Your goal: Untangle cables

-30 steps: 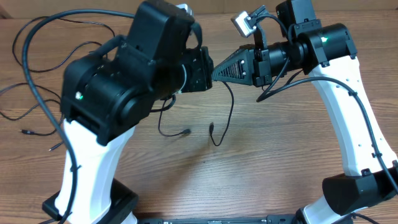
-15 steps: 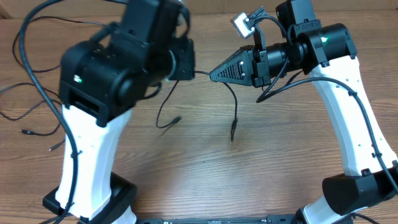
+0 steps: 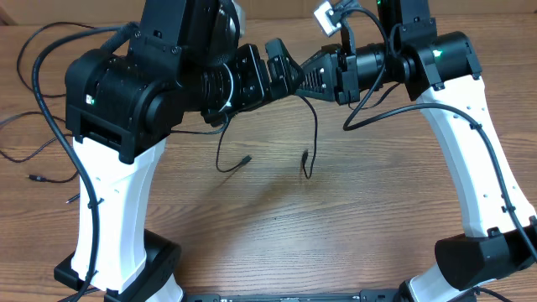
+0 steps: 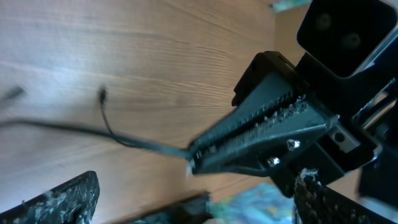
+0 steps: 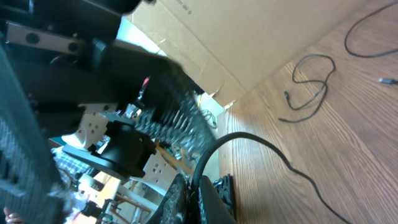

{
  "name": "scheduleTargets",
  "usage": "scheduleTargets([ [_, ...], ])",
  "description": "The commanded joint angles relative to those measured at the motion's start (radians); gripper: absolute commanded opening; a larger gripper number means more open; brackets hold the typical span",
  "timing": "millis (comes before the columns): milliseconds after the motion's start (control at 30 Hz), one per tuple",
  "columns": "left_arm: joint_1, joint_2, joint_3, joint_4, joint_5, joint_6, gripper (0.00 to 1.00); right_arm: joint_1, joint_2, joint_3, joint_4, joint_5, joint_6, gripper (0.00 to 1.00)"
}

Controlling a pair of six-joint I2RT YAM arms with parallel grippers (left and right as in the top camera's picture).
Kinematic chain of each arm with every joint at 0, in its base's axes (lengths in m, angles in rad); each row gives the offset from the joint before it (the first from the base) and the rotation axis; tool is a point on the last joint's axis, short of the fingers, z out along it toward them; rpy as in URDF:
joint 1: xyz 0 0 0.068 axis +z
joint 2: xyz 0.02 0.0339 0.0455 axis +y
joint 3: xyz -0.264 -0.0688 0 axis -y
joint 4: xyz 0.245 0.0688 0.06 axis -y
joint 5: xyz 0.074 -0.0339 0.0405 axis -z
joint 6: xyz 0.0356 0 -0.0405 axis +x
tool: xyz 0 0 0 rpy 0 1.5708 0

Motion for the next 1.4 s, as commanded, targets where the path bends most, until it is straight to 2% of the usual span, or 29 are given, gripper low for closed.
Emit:
scheduleTargets([
  [0,0.002,0.001,0.002,0.001,0.012,-0.266,0.99,0.0,-0.031,0.003,0.045,0.04,0.158,0.04],
  [200,0.016,0.002,0.002,0.001,-0.065,-0.509,1.0,0.0,-0.031,0.003,0.14,0.051,0.292,0.04],
  [333,0.029,0.003,0.002,0.002,-0.091,-0.632,0.93,0.0,-0.031,0.003,0.194,0.143,0.417,0.04],
  [433,0.032,0.007,0.002,0.016,-0.093,-0.704,0.82,0.001,-0.031,0.003,0.242,0.196,0.52,0.04],
  [600,0.033,0.011,0.002,0.05,-0.12,-0.769,0.56,0.018,-0.031,0.003,0.32,0.196,0.6,0.04],
  [633,0.034,0.013,0.002,0.051,-0.124,-0.781,0.54,0.021,-0.031,0.003,0.329,0.196,0.61,0.04],
  [933,0.049,0.027,0.002,0.057,-0.189,-0.791,0.54,0.071,-0.031,0.003,0.347,0.196,0.613,0.04],
  [1133,0.09,0.027,0.002,0.04,-0.191,-0.791,0.53,0.071,-0.031,0.003,0.365,0.196,0.615,0.04],
  [1367,0.132,0.027,0.001,0.023,-0.156,-0.783,0.54,0.071,-0.031,0.003,0.442,0.196,0.684,0.04],
])
